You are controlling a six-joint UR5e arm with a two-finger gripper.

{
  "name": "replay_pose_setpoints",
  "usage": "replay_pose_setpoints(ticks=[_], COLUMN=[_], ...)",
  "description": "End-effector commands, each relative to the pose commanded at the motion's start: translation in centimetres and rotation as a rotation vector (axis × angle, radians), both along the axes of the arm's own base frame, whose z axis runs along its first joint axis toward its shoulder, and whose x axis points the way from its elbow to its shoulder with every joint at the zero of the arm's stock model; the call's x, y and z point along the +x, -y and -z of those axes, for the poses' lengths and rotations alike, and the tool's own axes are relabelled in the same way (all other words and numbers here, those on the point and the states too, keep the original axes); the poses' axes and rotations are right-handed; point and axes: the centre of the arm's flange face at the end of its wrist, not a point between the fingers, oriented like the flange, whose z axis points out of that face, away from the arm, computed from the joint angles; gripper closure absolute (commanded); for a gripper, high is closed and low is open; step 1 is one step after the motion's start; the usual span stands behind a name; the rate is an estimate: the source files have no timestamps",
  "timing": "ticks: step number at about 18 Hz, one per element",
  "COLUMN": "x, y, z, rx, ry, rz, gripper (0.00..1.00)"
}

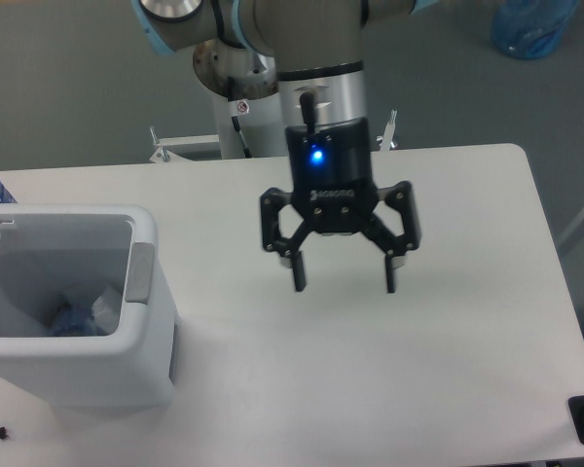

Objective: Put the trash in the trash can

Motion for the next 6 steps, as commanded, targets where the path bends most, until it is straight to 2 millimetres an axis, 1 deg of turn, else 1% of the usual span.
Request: replay_pose_setpoints(ticks=[2,4,6], x=[-0.5,-0.4,-0.9], y=[1.5,2.7,4.1], z=[0.1,0.1,0.1], rx=[-0.055,-0.090,-0.100], ry=[0.000,-0.015,-0.021], rz=[0.034,0.070,0.061], gripper=[0.00,0.00,0.00])
